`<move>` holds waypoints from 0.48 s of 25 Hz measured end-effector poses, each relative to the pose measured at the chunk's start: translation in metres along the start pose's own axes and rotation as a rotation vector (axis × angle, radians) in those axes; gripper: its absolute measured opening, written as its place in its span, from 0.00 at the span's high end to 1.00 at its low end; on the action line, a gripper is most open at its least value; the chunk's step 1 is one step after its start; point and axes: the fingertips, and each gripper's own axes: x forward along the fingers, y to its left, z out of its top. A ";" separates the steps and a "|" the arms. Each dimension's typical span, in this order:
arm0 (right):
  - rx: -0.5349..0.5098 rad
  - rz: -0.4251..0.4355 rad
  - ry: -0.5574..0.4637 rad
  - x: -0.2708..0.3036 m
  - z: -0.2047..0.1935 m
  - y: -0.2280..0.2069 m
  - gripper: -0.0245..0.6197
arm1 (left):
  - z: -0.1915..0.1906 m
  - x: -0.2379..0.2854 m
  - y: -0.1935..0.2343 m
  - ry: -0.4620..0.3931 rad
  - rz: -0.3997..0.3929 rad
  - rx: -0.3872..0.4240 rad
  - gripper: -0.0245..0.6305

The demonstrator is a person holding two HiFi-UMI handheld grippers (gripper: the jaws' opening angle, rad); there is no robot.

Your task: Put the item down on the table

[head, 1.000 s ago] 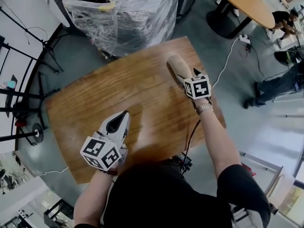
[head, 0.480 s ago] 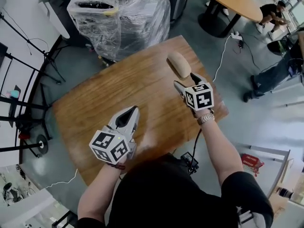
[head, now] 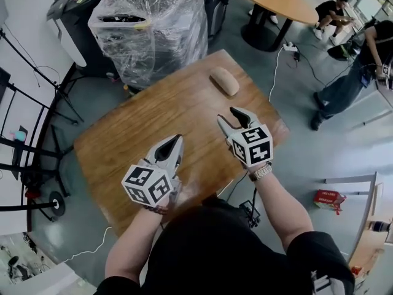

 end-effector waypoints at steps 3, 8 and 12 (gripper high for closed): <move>-0.004 -0.009 -0.044 -0.024 0.007 0.021 0.75 | 0.000 -0.007 -0.008 -0.006 -0.028 0.008 0.95; -0.021 -0.038 -0.099 -0.059 0.011 0.051 0.94 | -0.004 -0.019 -0.025 -0.005 -0.079 0.029 0.95; -0.036 -0.048 -0.116 -0.081 0.006 0.077 0.97 | -0.007 -0.031 -0.039 0.001 -0.116 0.055 0.95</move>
